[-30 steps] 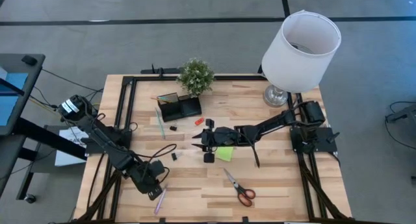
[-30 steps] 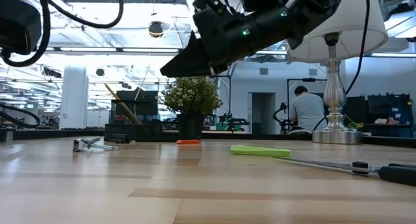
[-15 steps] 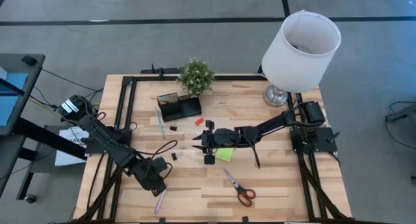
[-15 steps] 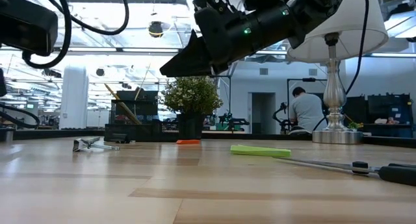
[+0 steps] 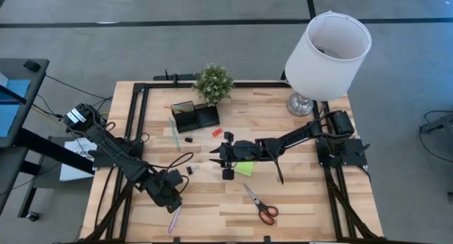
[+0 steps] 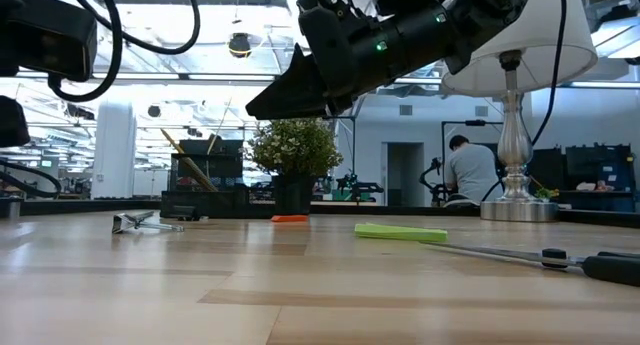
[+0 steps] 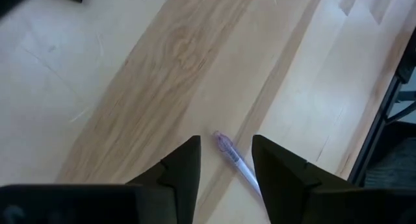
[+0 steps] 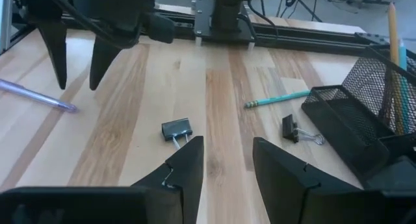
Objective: Pick and place office supplies into organizer
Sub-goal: Put the purple pen into the black organizer
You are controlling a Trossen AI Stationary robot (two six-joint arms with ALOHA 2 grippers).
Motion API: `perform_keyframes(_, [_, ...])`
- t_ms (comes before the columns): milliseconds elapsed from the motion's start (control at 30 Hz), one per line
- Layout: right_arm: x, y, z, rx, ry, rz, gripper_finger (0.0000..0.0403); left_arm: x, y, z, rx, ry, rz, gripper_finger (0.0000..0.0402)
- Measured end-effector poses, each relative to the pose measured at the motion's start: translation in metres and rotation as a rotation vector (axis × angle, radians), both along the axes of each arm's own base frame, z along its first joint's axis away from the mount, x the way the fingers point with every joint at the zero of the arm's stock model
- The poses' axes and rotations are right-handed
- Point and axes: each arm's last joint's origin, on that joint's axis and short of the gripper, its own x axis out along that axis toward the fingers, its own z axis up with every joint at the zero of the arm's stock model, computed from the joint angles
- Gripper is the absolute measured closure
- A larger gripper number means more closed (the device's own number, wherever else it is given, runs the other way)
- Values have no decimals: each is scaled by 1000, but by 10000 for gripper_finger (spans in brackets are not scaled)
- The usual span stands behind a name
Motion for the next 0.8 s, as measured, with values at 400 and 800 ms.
perform_keyframes(400, [0, 0, 0, 1, 0, 1, 276, 1, 1, 0, 31, -28, 24, 270])
perform_keyframes(800, [0, -1, 0, 194, 4, -35, 276, 5, 6, 0, -19, -10, 143, 270])
